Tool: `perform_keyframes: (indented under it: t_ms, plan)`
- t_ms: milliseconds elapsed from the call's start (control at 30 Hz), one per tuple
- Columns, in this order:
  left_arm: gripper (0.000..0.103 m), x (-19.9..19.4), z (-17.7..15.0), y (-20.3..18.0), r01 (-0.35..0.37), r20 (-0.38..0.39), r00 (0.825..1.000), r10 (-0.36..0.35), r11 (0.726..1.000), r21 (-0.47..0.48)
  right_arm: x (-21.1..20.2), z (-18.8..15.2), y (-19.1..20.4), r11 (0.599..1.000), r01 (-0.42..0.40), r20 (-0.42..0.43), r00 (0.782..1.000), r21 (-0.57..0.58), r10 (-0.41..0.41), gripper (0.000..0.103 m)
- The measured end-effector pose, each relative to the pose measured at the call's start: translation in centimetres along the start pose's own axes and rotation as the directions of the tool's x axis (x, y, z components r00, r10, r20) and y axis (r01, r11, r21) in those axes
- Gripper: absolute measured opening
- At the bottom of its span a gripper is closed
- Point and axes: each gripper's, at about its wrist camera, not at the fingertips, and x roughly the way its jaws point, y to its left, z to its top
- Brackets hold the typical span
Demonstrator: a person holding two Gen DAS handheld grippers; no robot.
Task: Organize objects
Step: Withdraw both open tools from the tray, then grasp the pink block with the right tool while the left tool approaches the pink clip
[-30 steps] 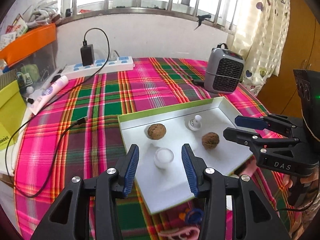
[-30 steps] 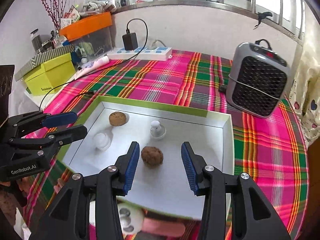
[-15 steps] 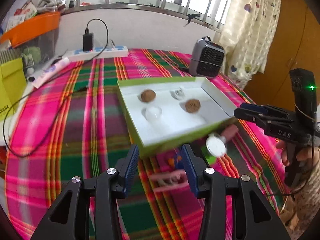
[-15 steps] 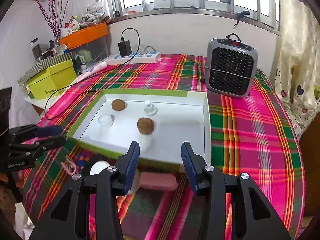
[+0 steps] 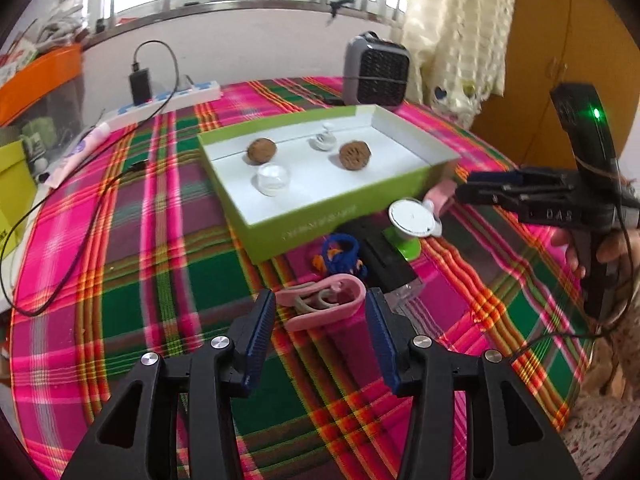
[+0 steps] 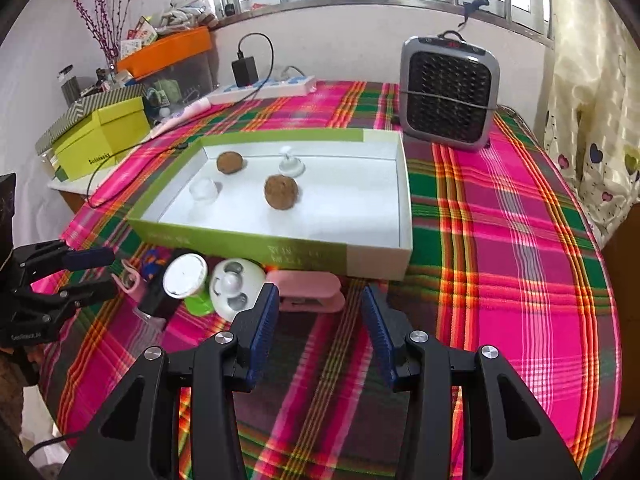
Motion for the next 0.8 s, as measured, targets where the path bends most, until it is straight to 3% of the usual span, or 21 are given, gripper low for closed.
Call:
perform_keyframes:
  t_ms: [300,433,533,800]
  plan:
    - [0.045,1.1,-0.1,0.4,0.013,-0.036,0.999,-0.014,1.000,-0.018,0.6,0.5,0.3,0.999,-0.029,0.007,1.000,0.012,0.029,0.045]
    - [0.045,1.2,-0.1,0.5,0.007,-0.038,0.999,-0.008,1.000,-0.022,1.0,1.0,1.1,1.000,0.030,0.007,1.000,-0.007,-0.030,0.045]
    - [0.045,1.2,-0.1,0.6,0.009,-0.038,0.999,-0.010,1.000,-0.027,1.2,1.2,1.3,0.999,0.011,0.001,1.000,0.033,-0.011,0.045]
    - [0.045,1.2,-0.1,0.6,0.012,-0.038,0.999,-0.013,0.999,-0.030,1.5,0.7,1.4,0.995,0.087,-0.050,0.995,0.037,-0.085,0.045]
